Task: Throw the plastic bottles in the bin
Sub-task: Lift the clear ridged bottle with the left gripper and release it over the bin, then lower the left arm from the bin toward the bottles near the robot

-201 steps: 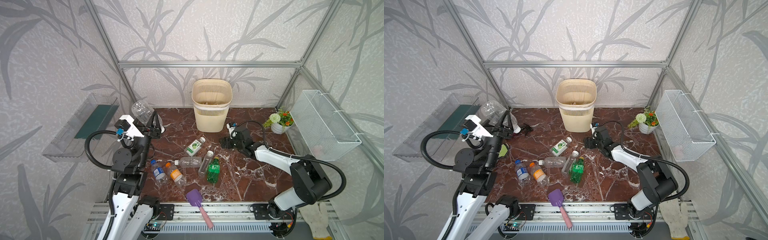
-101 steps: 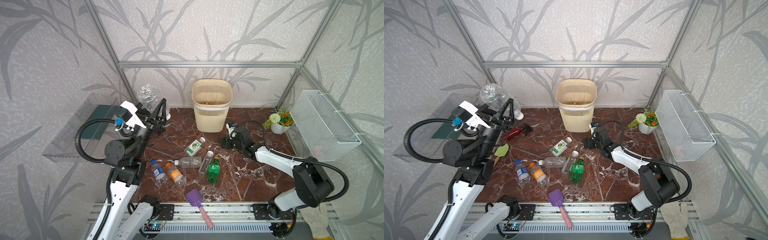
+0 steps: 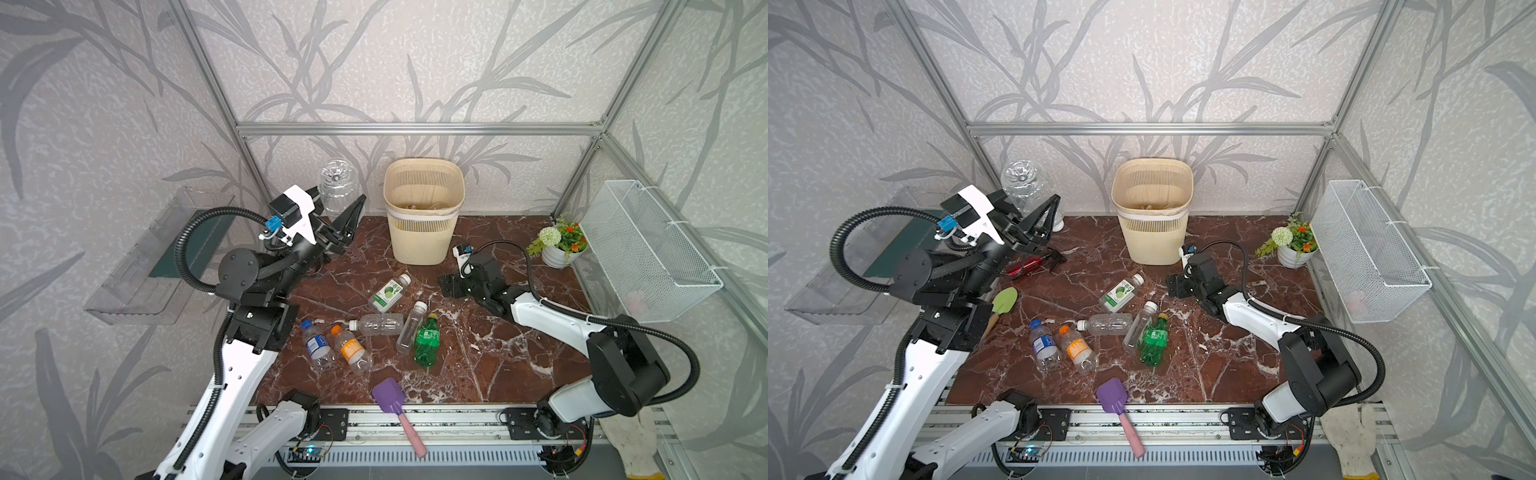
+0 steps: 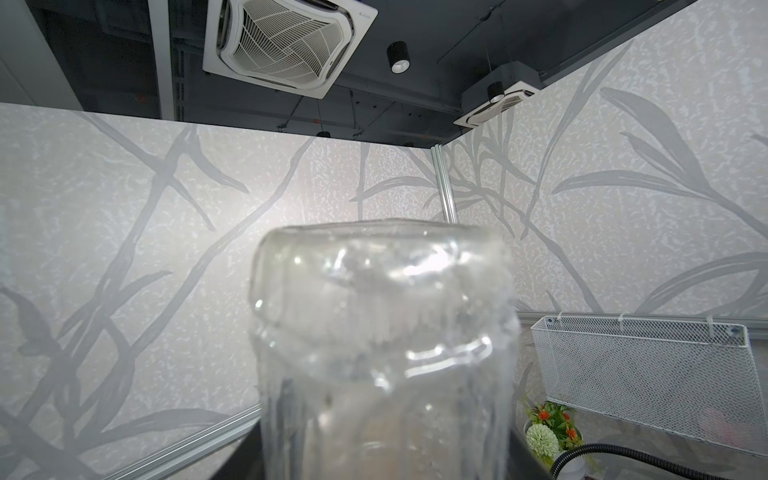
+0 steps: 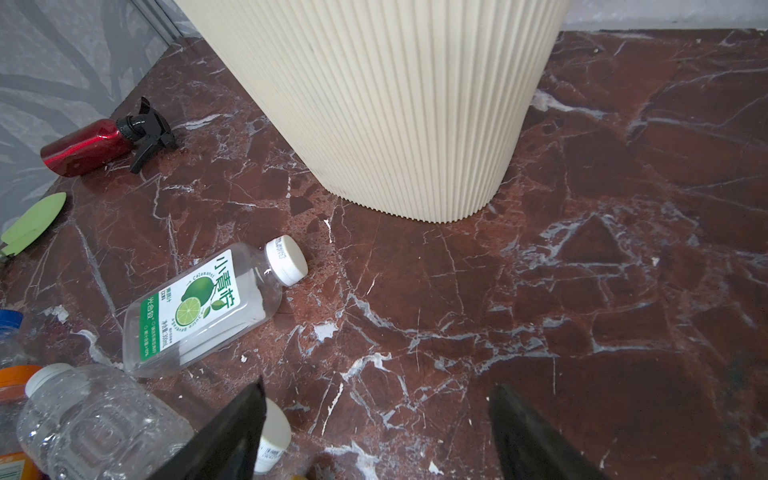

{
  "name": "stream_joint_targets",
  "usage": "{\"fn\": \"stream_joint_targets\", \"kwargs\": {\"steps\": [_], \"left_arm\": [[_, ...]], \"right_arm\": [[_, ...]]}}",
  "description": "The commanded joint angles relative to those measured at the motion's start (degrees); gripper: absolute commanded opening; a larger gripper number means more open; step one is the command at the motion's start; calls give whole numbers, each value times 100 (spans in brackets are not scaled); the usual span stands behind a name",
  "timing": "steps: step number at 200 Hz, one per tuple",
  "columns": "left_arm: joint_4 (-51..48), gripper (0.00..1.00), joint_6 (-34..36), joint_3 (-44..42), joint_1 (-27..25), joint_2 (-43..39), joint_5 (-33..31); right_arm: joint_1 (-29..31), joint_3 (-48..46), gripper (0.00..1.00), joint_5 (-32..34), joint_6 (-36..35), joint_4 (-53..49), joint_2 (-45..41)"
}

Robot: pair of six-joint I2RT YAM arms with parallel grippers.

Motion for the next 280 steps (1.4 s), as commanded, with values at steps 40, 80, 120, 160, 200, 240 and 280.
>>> {"fn": "stream_joint_targets", "kwargs": {"steps": [40,80,120,160,200,240,280], "left_arm": [[988,55,-37,1028,-260,965,548],[-1622,83,-433,4218,-248,3569,-407],[-6722,99,-591,10588,-165,7105,-684],[-4134,99,-415,6103,-114,4613,-958],[-4574,99,-128,5591,-114,3830,-1698],[-4490,99,-244,3906,189,2749,-2474],[-4963,98,-844,2504,813,2066,-2965]], "right_arm": [[33,104,85,146,-47,-72,-210],[93,112,85,111,-4,-33,-180],[136,-97,85,81,-9,-10,-459],[146,-195,85,164,-113,-63,-629],[170,-83,85,-20,-4,51,-362],[215,79,85,-140,127,-30,-59],[352,364,85,-190,370,-502,128]]}}
